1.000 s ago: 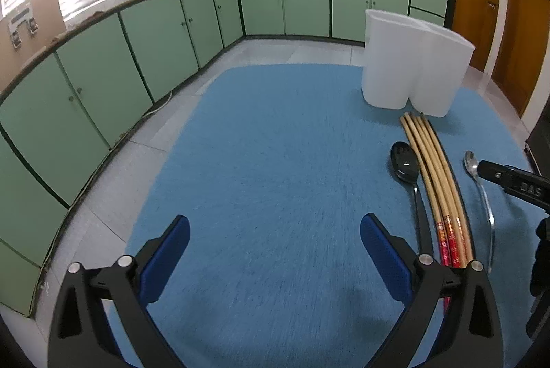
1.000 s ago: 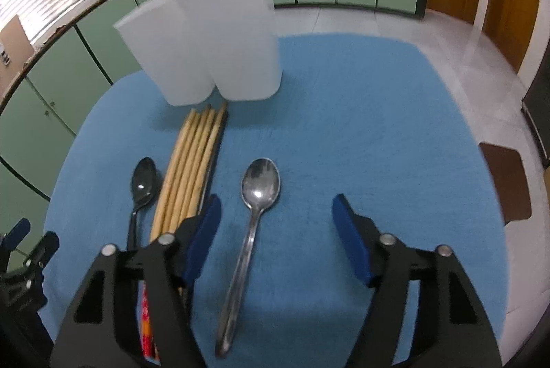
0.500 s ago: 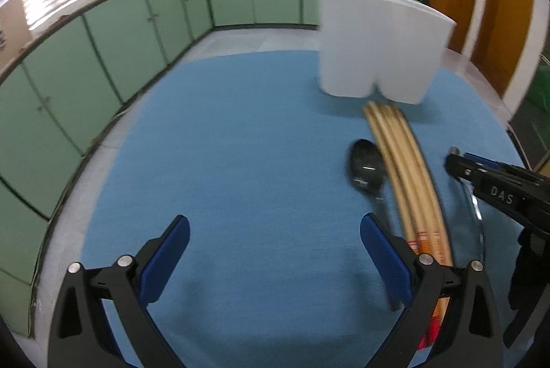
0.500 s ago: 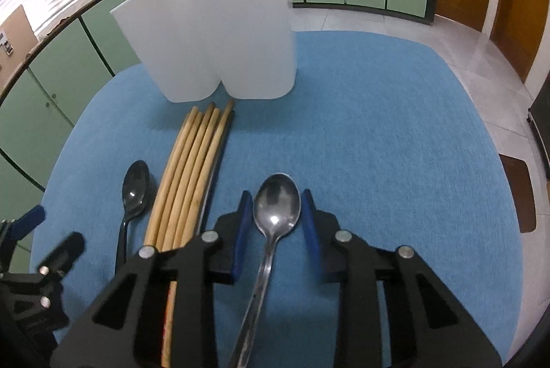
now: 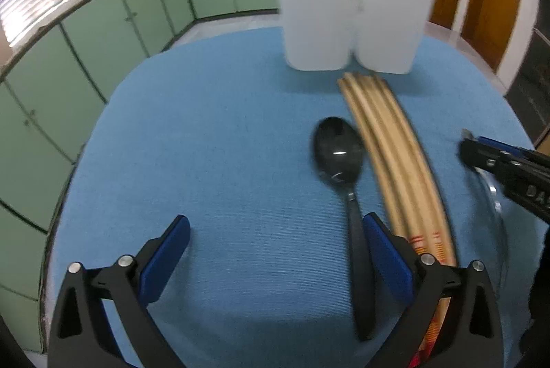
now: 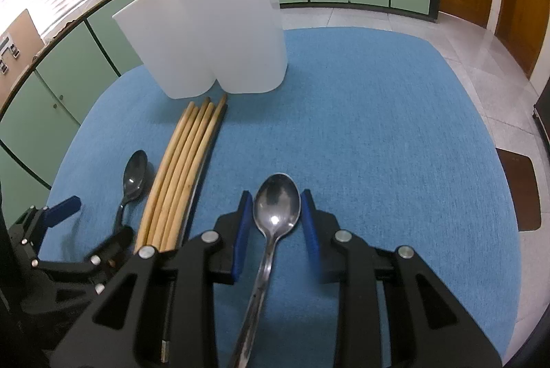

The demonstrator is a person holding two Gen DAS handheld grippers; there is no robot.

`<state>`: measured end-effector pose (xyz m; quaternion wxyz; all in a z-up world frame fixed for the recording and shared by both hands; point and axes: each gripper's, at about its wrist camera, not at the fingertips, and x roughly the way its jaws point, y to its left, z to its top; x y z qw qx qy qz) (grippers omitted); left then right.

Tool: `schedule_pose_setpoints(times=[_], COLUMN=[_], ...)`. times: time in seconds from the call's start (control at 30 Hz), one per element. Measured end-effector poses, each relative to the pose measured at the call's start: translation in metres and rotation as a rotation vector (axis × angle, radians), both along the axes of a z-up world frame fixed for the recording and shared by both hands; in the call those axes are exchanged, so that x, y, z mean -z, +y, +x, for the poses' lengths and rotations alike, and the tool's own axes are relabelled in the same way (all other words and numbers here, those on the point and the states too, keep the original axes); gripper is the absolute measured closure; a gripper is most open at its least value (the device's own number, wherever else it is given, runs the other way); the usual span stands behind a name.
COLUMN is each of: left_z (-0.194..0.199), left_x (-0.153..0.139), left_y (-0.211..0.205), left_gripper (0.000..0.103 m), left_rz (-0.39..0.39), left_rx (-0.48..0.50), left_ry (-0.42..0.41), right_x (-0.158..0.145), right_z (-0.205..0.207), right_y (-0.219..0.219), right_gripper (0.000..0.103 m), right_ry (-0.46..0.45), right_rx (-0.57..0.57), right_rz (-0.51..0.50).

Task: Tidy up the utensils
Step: 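Close the left gripper on the black spoon while the right gripper holds the silver spoon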

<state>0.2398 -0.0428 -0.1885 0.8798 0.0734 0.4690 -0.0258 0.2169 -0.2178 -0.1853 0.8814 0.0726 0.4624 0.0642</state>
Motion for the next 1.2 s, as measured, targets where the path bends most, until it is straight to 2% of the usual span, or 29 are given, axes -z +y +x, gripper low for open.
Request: schedule_pose_setpoints(times=[0.13, 0.27, 0.4, 0.57, 0.7, 1.0, 1.2], left_z=[0.0, 0.004, 0.017, 0.041, 0.043, 0.049, 0.049], left_x=[-0.003, -0.011, -0.021, -0.026, -0.022, -0.005, -0.009], left_y=[0.012, 0.003, -0.018, -0.026, -0.023, -0.023, -0.019], left_gripper=[0.005, 0.006, 0.006, 0.006, 0.006, 0.007, 0.007], left_rz=[-0.001, -0.024, -0.025, -0.023, -0.024, -0.08, -0.096], left_rx=[-0.018, 0.012, 0.047, 0.033, 0.02, 0.013, 0.0], left_ry=[-0.001, 0.002, -0.02, -0.03, -0.026, 0.034, 0.043], right_x=[-0.001, -0.001, -0.006, -0.008, -0.009, -0.012, -0.015], right_z=[0.0, 0.0, 0.004, 0.008, 0.01, 0.018, 0.026], right_y=[0.004, 0.01, 0.004, -0.006, -0.003, 0.003, 0.001], right_gripper=[0.075, 0.075, 0.071, 0.07, 0.069, 0.069, 0.069], right_ry=[-0.003, -0.003, 0.013, 0.027, 0.031, 0.073, 0.123], right_rx=[-0.003, -0.01, 0.006, 0.015, 0.004, 0.002, 0.01], right_rz=[-0.012, -0.032, -0.003, 0.016, 0.007, 0.0, 0.056])
